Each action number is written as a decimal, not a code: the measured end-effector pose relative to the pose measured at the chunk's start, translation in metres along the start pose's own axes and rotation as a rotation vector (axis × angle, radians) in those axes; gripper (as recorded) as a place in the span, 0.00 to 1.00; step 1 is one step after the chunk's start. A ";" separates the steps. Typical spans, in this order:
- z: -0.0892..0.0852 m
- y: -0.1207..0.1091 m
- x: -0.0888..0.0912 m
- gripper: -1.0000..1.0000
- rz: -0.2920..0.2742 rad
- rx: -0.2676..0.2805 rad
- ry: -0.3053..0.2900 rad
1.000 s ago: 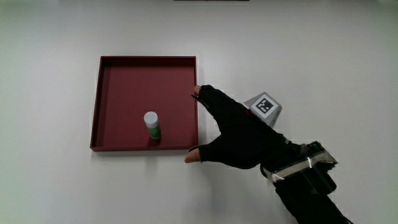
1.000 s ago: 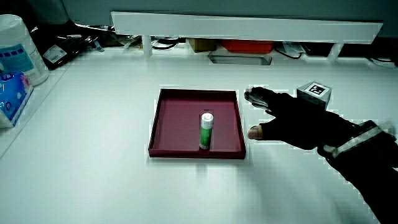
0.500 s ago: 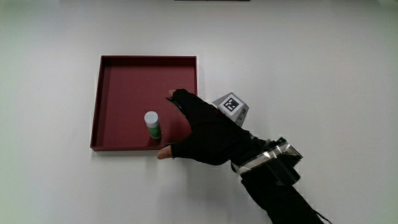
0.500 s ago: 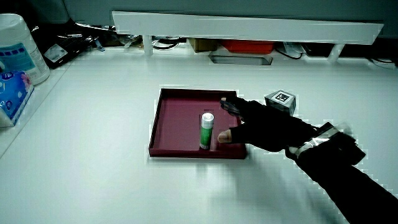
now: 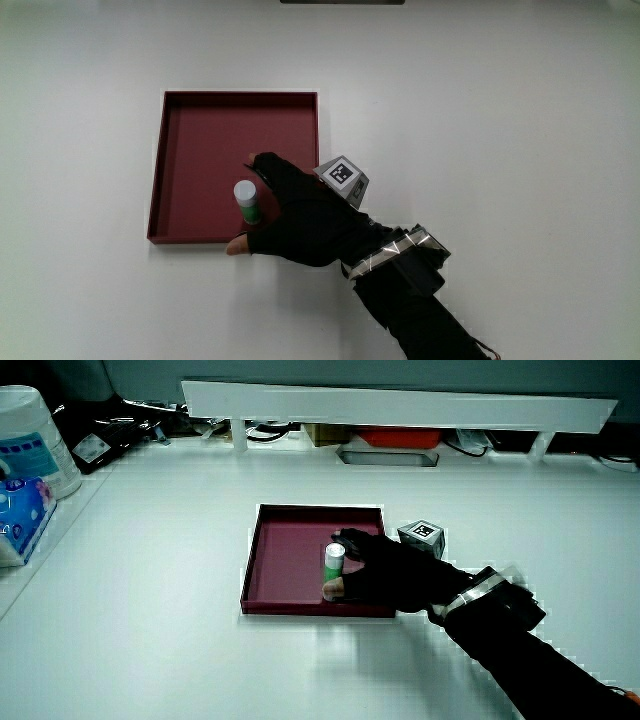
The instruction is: Pick glue stick
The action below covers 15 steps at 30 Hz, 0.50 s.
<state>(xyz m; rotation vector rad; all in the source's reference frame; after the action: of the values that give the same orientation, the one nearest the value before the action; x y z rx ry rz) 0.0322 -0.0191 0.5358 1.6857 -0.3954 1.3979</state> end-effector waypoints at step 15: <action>-0.002 -0.003 0.008 0.66 0.065 0.162 0.071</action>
<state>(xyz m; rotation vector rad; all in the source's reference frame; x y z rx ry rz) 0.0361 -0.0134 0.5419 1.7602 -0.3068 1.5687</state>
